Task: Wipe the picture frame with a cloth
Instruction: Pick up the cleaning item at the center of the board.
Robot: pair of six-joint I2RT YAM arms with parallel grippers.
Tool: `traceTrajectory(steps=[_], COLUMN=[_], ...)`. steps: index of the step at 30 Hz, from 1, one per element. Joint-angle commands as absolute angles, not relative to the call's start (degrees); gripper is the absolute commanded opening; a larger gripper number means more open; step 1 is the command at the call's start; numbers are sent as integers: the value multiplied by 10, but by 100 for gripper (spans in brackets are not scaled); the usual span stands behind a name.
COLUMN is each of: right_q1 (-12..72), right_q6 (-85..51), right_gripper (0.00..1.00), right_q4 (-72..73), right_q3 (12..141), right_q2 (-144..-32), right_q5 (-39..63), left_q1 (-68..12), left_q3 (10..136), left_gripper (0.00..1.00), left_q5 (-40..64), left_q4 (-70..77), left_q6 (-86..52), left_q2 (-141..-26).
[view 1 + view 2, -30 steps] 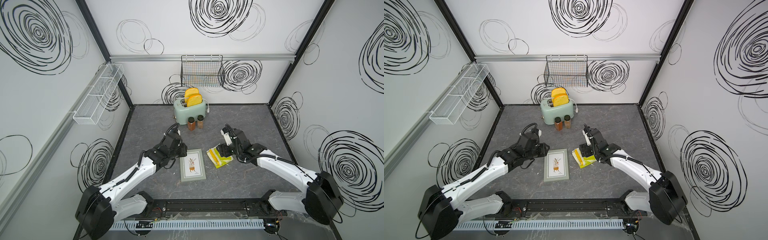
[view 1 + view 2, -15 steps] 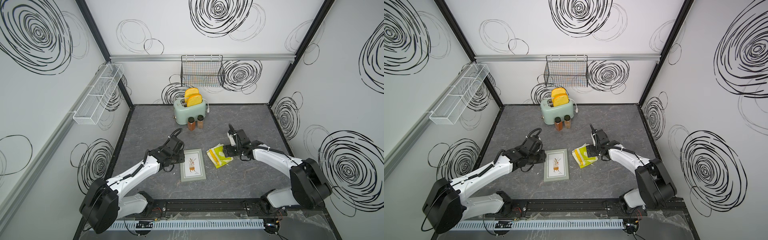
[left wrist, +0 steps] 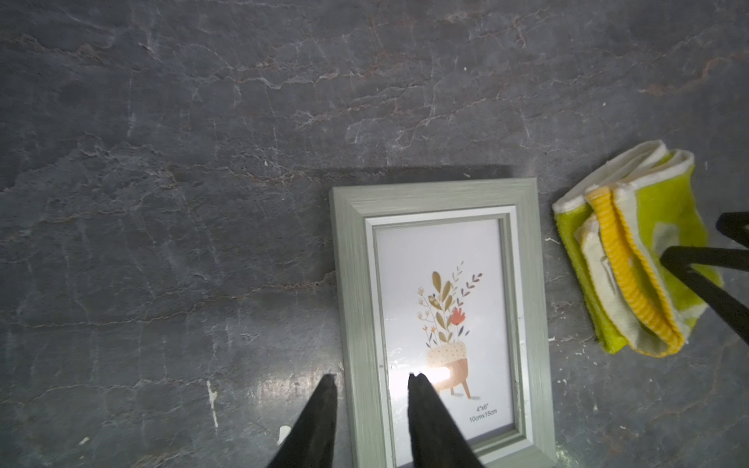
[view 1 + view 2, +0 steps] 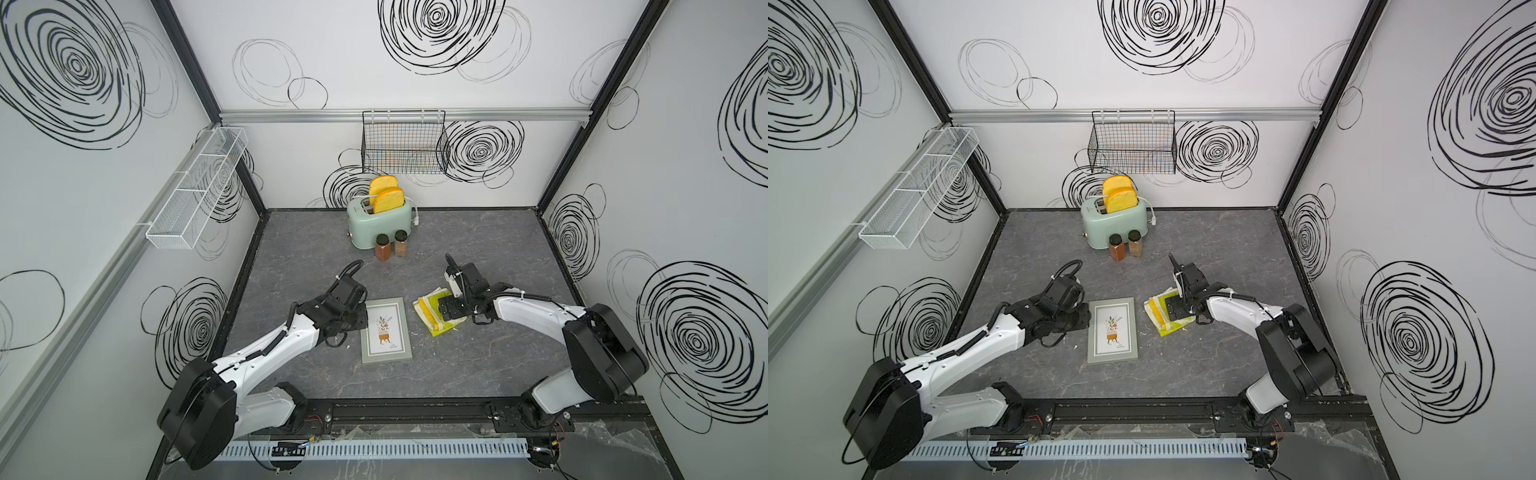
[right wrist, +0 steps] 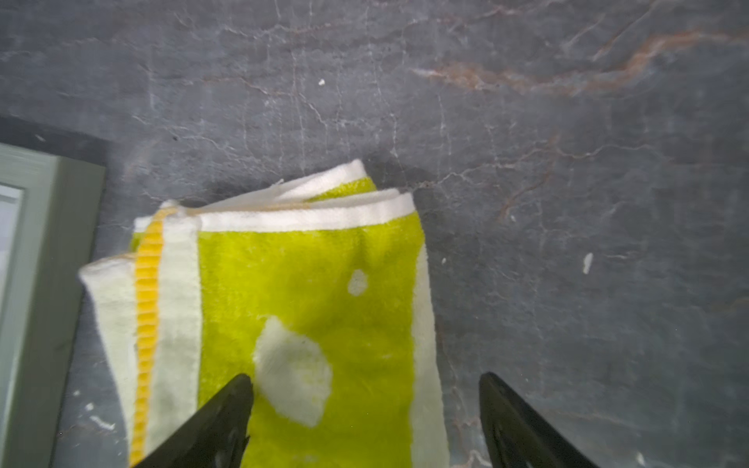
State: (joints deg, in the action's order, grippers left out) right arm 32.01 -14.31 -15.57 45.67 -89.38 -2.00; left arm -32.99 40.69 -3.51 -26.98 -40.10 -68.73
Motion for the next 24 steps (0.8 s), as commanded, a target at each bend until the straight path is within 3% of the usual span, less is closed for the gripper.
traceTrajectory(steps=[1, 4, 6, 7, 10, 12, 14, 16, 19, 24], right_q1=[322, 323, 324, 324, 327, 331, 334, 336, 338, 339], right_q6=[-152, -149, -148, -149, -163, -169, -177, -181, -193, -206], right_gripper=[91, 93, 87, 79, 34, 21, 20, 0, 0, 0], right_q4=[-129, -137, -151, -163, -200, -217, -221, -214, -209, -210], right_q3=[447, 452, 458, 462, 473, 474, 470, 459, 450, 456], right_q2=[-917, -938, -955, -964, -984, -992, -995, -994, -985, -923], right_q5=[-10, -10, -16, -22, -44, -46, -36, -22, -23, -45], left_q1=[-324, -318, -313, -311, -305, -302, -299, -293, -286, -293], left_q3=[398, 389, 384, 383, 382, 380, 374, 367, 353, 340], left_gripper=[36, 36, 36, 36, 36, 36, 36, 37, 38, 49], left_q5=[-34, -30, -23, -20, -16, -16, -12, -3, 10, 9], left_q4=[-263, -258, -253, -251, -250, -249, -244, -241, -241, -242], left_q6=[-410, -410, -410, -411, -410, -409, -409, -410, -416, -413], left_q2=[-668, -659, -655, -653, -652, -649, -649, -655, -669, -683])
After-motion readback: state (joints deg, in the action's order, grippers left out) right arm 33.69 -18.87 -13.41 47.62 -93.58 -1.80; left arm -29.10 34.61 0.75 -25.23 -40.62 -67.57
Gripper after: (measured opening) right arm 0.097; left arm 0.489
